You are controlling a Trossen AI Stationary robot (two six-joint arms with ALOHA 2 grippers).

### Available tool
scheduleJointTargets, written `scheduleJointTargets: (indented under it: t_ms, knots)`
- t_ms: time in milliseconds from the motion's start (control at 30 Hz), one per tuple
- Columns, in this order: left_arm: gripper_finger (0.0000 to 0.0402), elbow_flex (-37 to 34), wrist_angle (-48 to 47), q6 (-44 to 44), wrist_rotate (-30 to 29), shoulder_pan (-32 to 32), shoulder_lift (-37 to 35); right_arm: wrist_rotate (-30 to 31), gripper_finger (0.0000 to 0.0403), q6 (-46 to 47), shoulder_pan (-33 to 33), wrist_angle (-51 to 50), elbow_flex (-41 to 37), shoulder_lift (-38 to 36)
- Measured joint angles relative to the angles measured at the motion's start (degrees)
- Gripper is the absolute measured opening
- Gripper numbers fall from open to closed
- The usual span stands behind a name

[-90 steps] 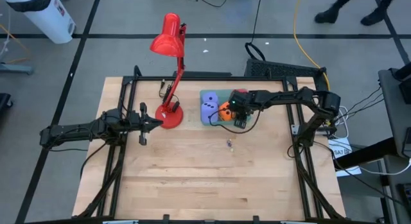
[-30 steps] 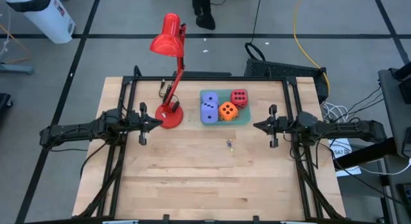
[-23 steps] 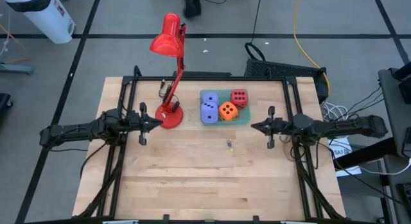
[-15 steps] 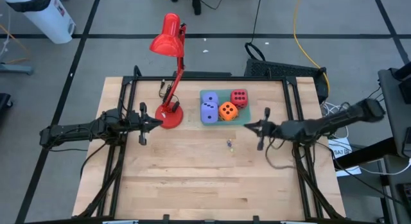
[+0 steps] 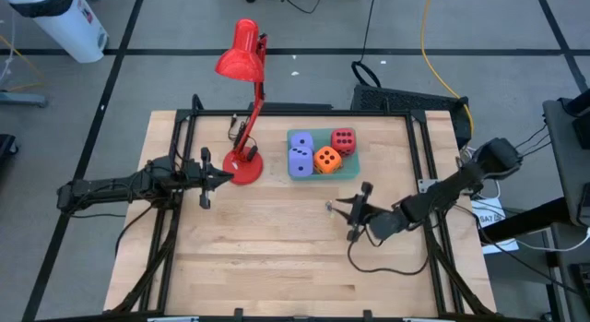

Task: Pick & Place Dice
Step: Put the light green die into the green bin

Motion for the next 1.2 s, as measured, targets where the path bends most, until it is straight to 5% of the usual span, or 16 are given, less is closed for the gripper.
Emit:
scheduleJointTargets:
  t_ms: [300,767,1200]
  knots:
    - [0.0033,0.00,-0.05,-0.02,0.00,-0.02,0.00,-0.15,0.0220,13.06,1.91,1.40,0.11,9.42]
    - [0.0033,0.00,-0.55,-0.05,0.00,-0.02,0.02,-2.78,0.0220,17.66,1.36,8.03,0.11,20.85]
    - [0.0033,0.00,-0.73,-0.04,0.00,-0.01,0.00,-4.73,0.0219,18.03,-1.62,10.98,0.13,24.23]
